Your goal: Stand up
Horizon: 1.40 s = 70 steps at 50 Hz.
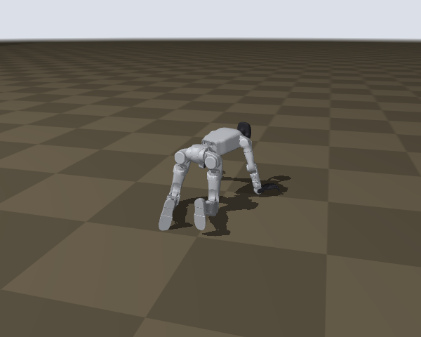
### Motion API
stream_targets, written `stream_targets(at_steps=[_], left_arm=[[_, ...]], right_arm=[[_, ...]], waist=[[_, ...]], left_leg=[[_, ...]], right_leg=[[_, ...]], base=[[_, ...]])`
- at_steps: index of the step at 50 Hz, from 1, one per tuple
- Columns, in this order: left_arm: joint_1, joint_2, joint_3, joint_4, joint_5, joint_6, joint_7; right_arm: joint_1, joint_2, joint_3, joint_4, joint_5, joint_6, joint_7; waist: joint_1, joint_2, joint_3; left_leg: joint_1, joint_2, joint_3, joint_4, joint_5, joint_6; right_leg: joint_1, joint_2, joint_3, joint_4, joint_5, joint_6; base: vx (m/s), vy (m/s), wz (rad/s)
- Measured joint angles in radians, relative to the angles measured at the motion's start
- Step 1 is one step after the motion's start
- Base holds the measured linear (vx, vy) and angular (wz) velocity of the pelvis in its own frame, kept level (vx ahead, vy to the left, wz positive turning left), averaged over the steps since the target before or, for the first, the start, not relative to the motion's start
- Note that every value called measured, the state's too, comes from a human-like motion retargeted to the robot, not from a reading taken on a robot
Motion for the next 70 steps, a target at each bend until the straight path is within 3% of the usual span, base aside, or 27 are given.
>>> stream_targets(at_steps=[3, 8, 15, 17, 18, 20, 22, 25, 31, 35, 37, 40, 46, 52, 57, 59, 64, 70], left_arm=[[0.112, -0.086, 0.04, -0.09, 0.088, 0.01, -0.005], [0.173, -0.21, -0.001, -0.099, 0.192, 0.076, 0.026], [0.076, -0.399, -0.039, 0.159, 0.207, -0.048, -0.008], [0.02, -0.415, -0.026, 0.218, 0.137, -0.028, 0.212], [0.027, -0.429, 0.029, 0.237, 0.214, -0.062, 0.238], [0.004, -0.436, 0.033, 0.285, 0.229, -0.155, 0.226], [-0.03, -0.429, 0.008, 0.319, 0.202, -0.195, 0.203], [-0.039, -0.419, 0.006, 0.33, 0.209, -0.172, 0.227], [-0.016, -0.398, -0.016, 0.338, 0.177, -0.211, 0.248], [-0.007, -0.39, -0.03, 0.342, 0.168, -0.231, 0.272], [-0.006, -0.389, -0.039, 0.345, 0.166, -0.232, 0.28], [-0.012, -0.391, -0.053, 0.349, 0.164, -0.228, 0.283], [-0.04, -0.412, -0.088, 0.375, 0.175, -0.21, 0.283], [-0.063, -0.44, -0.112, 0.388, 0.174, -0.199, 0.283], [-0.03, -0.446, -0.094, 0.368, 0.182, -0.181, 0.283], [-0.015, -0.445, -0.084, 0.361, 0.19, -0.169, 0.283], [0.019, -0.431, -0.062, 0.36, 0.222, -0.125, 0.283], [0.022, -0.41, -0.058, 0.374, 0.269, -0.051, 0.261]], right_arm=[[-0.013, -0.065, 0.009, 0.002, 0.009, 0.016, 0.031], [-0.036, -0.182, 0.049, 0.009, 0.057, 0.044, 0.097], [-0.076, -0.318, 0.097, 0.02, 0.116, 0.068, 0.172], [-0.084, -0.327, 0.105, 0.006, 0.129, 0.078, 0.19], [-0.082, -0.326, 0.106, 0.003, 0.143, 0.081, 0.193], [-0.087, -0.338, 0.124, -0.011, 0.147, 0.076, 0.19], [-0.098, -0.345, 0.117, -0.007, 0.128, 0.076, 0.178], [-0.098, -0.332, 0.118, -0.003, 0.119, 0.091, 0.179], [-0.091, -0.29, 0.124, -0.001, 0.118, 0.093, 0.178], [-0.082, -0.269, 0.119, 0.01, 0.128, 0.081, 0.159], [-0.078, -0.267, 0.117, 0.013, 0.141, 0.068, 0.154], [-0.068, -0.272, 0.113, 0.016, 0.157, 0.05, 0.147], [-0.033, -0.304, 0.113, 0.03, 0.196, 0.038, 0.209], [-0.026, -0.334, 0.127, 0.062, 0.185, 0.065, 0.352], [0.004, -0.322, 0.091, 0.05, 0.123, 0.137, 0.65], [0.029, -0.318, 0.075, 0.028, 0.14, 0.152, 0.725], [0.159, -0.253, 0.012, -0.056, 0.174, 0.097, 0.674], [0.383, -0.108, -0.101, -0.102, 0.132, 0.065, 0.713]], waist=[[0.034, 0.001, -0.017], [0.097, -0.024, -0.041], [0.177, -0.022, -0.051], [0.165, -0.019, -0.037], [0.154, -0.032, -0.034], [0.148, -0.032, -0.031], [0.162, -0.036, -0.031], [0.159, -0.043, -0.043], [0.158, -0.043, -0.059], [0.147, -0.068, -0.043], [0.145, -0.084, -0.03], [0.134, -0.117, -0.003], [0.135, -0.184, 0.122], [0.163, -0.219, 0.182], [0.174, -0.208, 0.157], [0.164, -0.207, 0.148], [0.147, -0.211, 0.126], [0.097, -0.225, 0.127]], left_leg=[[-0.063, -0.032, -0.002, 0.072, -0.03, 0.0], [-0.158, -0.005, -0.004, 0.199, -0.054, 0.0], [-0.239, 0.001, -0.056, 0.231, 0.001, 0.0], [-0.24, -0.009, -0.072, 0.239, -0.007, 0.0], [-0.24, -0.009, -0.075, 0.242, -0.007, 0.0], [-0.241, -0.014, -0.074, 0.247, -0.009, 0.0], [-0.241, -0.008, -0.078, 0.245, -0.008, 0.0], [-0.242, 0.005, -0.089, 0.234, 0.007, 0.0], [-0.241, 0.044, -0.106, 0.203, 0.059, 0.0], [-0.239, 0.035, -0.132, 0.184, 0.095, 0.0], [-0.24, -0.02, -0.142, 0.17, 0.107, 0.0], [-0.242, -0.047, -0.164, 0.226, 0.007, 0.0], [-0.242, -0.04, -0.138, 0.347, -0.151, 0.0], [-0.242, -0.048, -0.121, 0.373, -0.055, 0.0], [-0.242, -0.177, -0.14, 0.374, 0.058, 0.0], [-0.242, -0.188, -0.144, 0.394, 0.053, 0.0], [-0.242, -0.241, -0.194, 0.428, 0.116, 0.0], [-0.242, -0.196, -0.226, 0.472, 0.185, 0.0]], right_leg=[[-0.062, 0.008, -0.045, 0.097, -0.022, 0.019], [-0.151, -0.008, -0.113, 0.196, -0.025, 0.02], [-0.186, 0.053, -0.14, 0.252, 0.029, 0.02], [-0.179, 0.092, -0.143, 0.257, 0.04, 0.02], [-0.178, 0.106, -0.145, 0.257, 0.049, 0.021], [-0.174, 0.128, -0.14, 0.25, 0.07, 0.021], [-0.168, 0.157, -0.138, 0.23, 0.091, 0.022], [-0.165, 0.199, -0.145, 0.208, 0.104, 0.023], [-0.151, 0.231, -0.146, 0.139, 0.142, 0.023], [-0.114, 0.234, -0.118, 0.084, 0.145, 0.023], [-0.074, 0.244, -0.09, 0.066, 0.131, 0.024], [-0.005, 0.241, -0.041, 0.047, 0.108, 0.025], [0.15, 0.184, 0.026, 0.066, 0.057, 0.025], [0.209, 0.121, 0.053, 0.1, 0.016, 0.025], [0.215, 0.142, 0.064, 0.101, -0.01, 0.025], [0.226, 0.148, 0.068, 0.104, -0.02, 0.025], [0.246, 0.184, 0.082, 0.117, -0.043, 0.025], [0.274, 0.204, 0.068, 0.131, -0.051, 0.025]], base=[[-0.44, 0.17, 2.98], [-0.36, 0.02, 2.54], [-0.3, 0.1, -1.41], [-0.14, -0.02, -1.25], [-0.16, -0.05, 0.92], [-0.2, -0.04, 1.99], [-0.06, -0.16, 0.87], [0.04, -0.2, 0.01], [0.04, -0.22, 1.55], [0.07, -0.26, 3.77], [0.15, -0.19, -0.63], [0.14, -0.24, -1.62], [0.14, 0.06, -4.53], [0.08, 0.3, -2.01], [0.02, 0.35, -2.52], [-0.01, 0.18, -1.01], [0.04, 0.05, -1.57], [-0.06, -0.03, 0.09]])
